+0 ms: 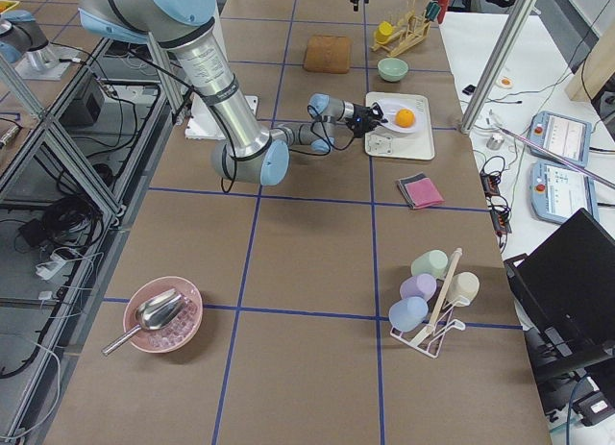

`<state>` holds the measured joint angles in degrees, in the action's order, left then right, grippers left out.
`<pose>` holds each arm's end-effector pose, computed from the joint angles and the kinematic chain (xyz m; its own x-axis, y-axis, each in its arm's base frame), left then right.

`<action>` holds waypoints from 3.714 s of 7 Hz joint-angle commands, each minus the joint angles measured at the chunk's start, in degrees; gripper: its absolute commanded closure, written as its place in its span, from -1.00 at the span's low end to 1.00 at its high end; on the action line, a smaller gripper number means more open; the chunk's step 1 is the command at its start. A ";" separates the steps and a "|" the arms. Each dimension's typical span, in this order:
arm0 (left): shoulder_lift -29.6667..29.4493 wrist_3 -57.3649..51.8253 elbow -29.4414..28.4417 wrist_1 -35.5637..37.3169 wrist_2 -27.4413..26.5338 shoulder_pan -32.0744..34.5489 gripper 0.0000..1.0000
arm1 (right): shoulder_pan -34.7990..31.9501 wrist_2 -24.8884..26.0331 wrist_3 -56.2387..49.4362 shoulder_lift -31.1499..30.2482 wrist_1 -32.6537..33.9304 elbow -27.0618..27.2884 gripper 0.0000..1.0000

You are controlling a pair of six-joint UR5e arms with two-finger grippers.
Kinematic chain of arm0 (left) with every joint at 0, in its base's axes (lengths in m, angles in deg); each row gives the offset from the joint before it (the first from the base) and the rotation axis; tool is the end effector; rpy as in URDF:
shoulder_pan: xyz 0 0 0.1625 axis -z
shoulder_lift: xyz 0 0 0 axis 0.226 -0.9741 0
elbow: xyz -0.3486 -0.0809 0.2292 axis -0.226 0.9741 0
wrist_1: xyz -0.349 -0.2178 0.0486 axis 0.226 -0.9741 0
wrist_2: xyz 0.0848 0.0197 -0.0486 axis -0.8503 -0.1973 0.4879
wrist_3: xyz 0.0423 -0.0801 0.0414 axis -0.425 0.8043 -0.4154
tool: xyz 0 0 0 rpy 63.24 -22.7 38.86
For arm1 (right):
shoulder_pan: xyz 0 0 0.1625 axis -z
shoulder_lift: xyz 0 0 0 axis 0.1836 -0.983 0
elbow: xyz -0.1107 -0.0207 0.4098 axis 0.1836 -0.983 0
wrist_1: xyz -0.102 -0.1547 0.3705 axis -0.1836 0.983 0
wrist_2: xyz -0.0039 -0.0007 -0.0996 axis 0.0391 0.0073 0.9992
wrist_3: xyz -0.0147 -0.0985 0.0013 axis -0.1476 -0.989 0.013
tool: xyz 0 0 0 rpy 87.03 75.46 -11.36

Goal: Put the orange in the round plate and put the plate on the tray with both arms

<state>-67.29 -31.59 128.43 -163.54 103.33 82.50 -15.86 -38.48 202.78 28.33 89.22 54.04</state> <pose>0.1332 -0.5458 0.4467 0.5918 0.5466 -0.5925 -0.2998 0.8315 0.4676 -0.6123 -0.5131 0.3064 -0.4304 0.3849 0.8164 -0.7465 0.3566 -0.5617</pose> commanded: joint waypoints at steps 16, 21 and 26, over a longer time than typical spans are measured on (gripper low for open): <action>0.44 -2.18 0.89 -0.09 -0.44 1.23 -0.99 | -37.42 -77.23 -75.30 -34.19 19.54 40.16 -0.99; 1.92 -16.82 -1.30 0.70 -0.53 9.55 -0.99 | -45.62 -72.90 -123.19 -40.26 46.43 40.34 -0.99; 4.02 -17.67 -4.30 12.22 2.70 14.50 -0.99 | -56.33 -77.58 -143.87 -44.82 67.68 45.87 -0.99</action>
<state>-64.76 -49.68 124.35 -152.85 104.00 96.45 -70.04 -112.92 59.52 -14.39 155.86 98.94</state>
